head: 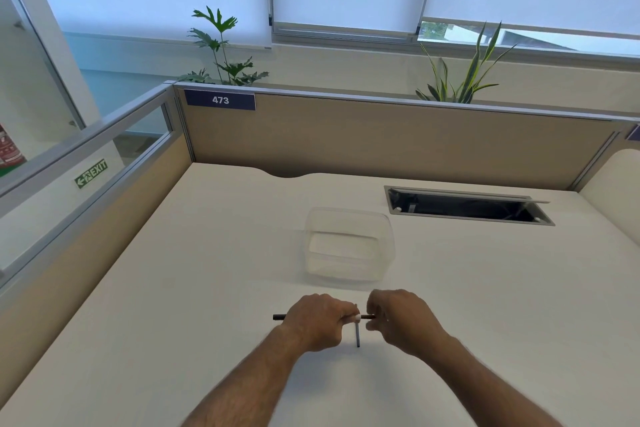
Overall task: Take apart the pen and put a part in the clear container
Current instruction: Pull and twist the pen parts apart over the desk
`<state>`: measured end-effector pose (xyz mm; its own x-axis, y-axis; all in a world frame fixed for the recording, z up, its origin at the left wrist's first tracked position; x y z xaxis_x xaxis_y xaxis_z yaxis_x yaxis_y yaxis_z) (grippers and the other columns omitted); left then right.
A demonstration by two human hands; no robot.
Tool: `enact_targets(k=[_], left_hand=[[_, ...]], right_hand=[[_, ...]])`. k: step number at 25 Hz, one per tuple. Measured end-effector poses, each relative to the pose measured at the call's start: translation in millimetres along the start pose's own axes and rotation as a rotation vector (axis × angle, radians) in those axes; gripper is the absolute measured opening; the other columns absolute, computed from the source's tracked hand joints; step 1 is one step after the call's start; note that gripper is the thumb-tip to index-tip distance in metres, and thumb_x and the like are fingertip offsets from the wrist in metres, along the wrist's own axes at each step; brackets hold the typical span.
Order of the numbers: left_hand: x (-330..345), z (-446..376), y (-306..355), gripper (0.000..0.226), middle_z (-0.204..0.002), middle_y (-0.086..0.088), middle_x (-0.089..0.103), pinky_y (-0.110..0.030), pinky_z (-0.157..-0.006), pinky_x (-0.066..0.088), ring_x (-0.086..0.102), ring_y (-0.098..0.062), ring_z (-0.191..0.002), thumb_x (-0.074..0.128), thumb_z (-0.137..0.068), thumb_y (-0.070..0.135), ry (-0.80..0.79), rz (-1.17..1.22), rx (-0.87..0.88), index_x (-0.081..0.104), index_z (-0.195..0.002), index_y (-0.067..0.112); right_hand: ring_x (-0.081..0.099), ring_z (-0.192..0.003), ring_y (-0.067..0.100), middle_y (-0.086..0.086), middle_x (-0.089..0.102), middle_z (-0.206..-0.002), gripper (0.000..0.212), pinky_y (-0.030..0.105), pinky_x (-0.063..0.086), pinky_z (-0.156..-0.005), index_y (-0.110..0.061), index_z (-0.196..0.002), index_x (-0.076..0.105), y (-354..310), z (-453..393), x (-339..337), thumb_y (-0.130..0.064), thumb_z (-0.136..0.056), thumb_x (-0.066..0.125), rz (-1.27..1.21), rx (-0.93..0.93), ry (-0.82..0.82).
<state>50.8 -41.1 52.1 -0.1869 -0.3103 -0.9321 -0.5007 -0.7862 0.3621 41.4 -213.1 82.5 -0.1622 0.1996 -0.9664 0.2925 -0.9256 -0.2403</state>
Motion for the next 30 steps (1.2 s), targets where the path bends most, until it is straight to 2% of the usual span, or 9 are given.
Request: enact_targets(k=[3, 5, 7, 11, 17, 22, 24, 27, 30], left_hand=[[1, 1, -1, 0.022, -0.091, -0.003, 0.074, -0.037, -0.066, 0.052, 0.063, -0.03, -0.077, 0.043, -0.098, 0.032, 0.016, -0.011, 0.005, 0.063, -0.109, 0.032], [0, 1, -2, 0.022, -0.09, -0.003, 0.074, -0.037, -0.066, 0.053, 0.063, -0.03, -0.076, 0.044, -0.097, 0.03, 0.017, -0.017, 0.005, 0.063, -0.108, 0.031], [0, 0, -2, 0.021, -0.088, -0.002, 0.073, -0.036, -0.065, 0.051, 0.061, -0.029, -0.074, 0.044, -0.096, 0.028, 0.016, -0.022, 0.007, 0.062, -0.107, 0.032], [-1, 0, -2, 0.02, -0.089, -0.001, 0.073, -0.035, -0.065, 0.05, 0.061, -0.029, -0.075, 0.043, -0.097, 0.032, 0.013, -0.011, 0.005, 0.06, -0.106, 0.032], [-2, -1, -13, 0.021, -0.097, 0.003, 0.074, -0.038, -0.072, 0.053, 0.064, -0.028, -0.084, 0.042, -0.099, 0.034, 0.06, -0.004, -0.048, 0.06, -0.11, 0.033], [-6, 0, -14, 0.023, -0.087, 0.003, 0.073, -0.038, -0.071, 0.053, 0.065, -0.026, -0.082, 0.041, -0.099, 0.042, 0.242, 0.122, -0.109, 0.059, -0.1, 0.028], [-8, 0, -13, 0.018, -0.079, 0.006, 0.071, -0.038, -0.069, 0.054, 0.064, -0.021, -0.077, 0.044, -0.099, 0.04, 0.331, 0.235, -0.157, 0.057, -0.097, 0.028], [-12, -2, -11, 0.002, -0.079, 0.009, 0.07, -0.039, -0.07, 0.055, 0.065, -0.018, -0.079, 0.054, -0.096, 0.029, 0.429, 0.407, -0.195, 0.055, -0.094, 0.028], [-15, -1, -14, 0.011, -0.081, 0.004, 0.072, -0.036, -0.068, 0.055, 0.067, -0.02, -0.078, 0.068, -0.09, 0.025, 0.548, 0.538, -0.29, 0.057, -0.092, 0.023]], right_hand=[[0.064, -0.1, 0.017, -0.01, 0.067, -0.114, 0.059, 0.032, 0.051, -0.08, -0.031, -0.127, 0.05, 2, 4, 1, -0.048, -0.077, 0.076, -0.069, 0.018, -0.079], [0.065, -0.101, 0.02, -0.006, 0.07, -0.115, 0.043, 0.036, 0.053, -0.085, -0.027, -0.126, 0.057, 0, 4, 3, -0.047, -0.089, 0.063, -0.084, -0.036, -0.101], [0.065, -0.094, 0.024, 0.0, 0.075, -0.105, 0.023, 0.038, 0.053, -0.08, -0.022, -0.111, 0.066, -1, 3, 3, -0.033, -0.098, 0.051, -0.08, -0.089, -0.097], [0.065, -0.085, 0.022, -0.002, 0.076, -0.093, 0.019, 0.032, 0.051, -0.07, -0.023, -0.103, 0.073, 3, 2, 2, -0.024, -0.095, 0.055, -0.036, -0.071, -0.004], [0.063, -0.078, 0.013, -0.011, 0.066, -0.083, 0.011, 0.029, 0.051, -0.072, -0.027, -0.088, 0.08, 19, 6, -2, -0.022, -0.082, 0.073, -0.258, 0.145, 0.155], [0.061, -0.065, 0.002, -0.015, 0.069, -0.067, 0.011, 0.014, 0.042, -0.059, -0.023, -0.083, 0.081, 34, 12, 8, -0.018, -0.074, 0.077, -0.405, 0.396, 0.235], [0.063, -0.063, 0.005, -0.012, 0.075, -0.071, 0.01, 0.015, 0.041, -0.055, -0.022, -0.08, 0.081, 39, 14, 14, -0.018, -0.072, 0.076, -0.432, 0.498, 0.235], [0.061, -0.059, 0.003, -0.013, 0.07, -0.063, 0.005, 0.018, 0.043, -0.053, -0.022, -0.071, 0.079, 43, 17, 23, -0.019, -0.068, 0.077, -0.459, 0.622, 0.172], [0.07, -0.06, 0.016, -0.005, 0.073, -0.062, 0.003, 0.023, 0.052, -0.058, -0.019, -0.065, 0.077, 45, 20, 31, -0.017, -0.064, 0.079, -0.523, 0.709, 0.111]])
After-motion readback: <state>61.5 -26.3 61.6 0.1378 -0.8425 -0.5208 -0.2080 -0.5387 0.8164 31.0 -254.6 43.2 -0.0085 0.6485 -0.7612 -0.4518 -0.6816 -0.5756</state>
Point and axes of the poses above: each hand's wrist, its own z-axis away from the middle knuckle, its own x-axis out of the palm, y = z × x, the point moved 3 cm from there along -z, towards the middle knuckle
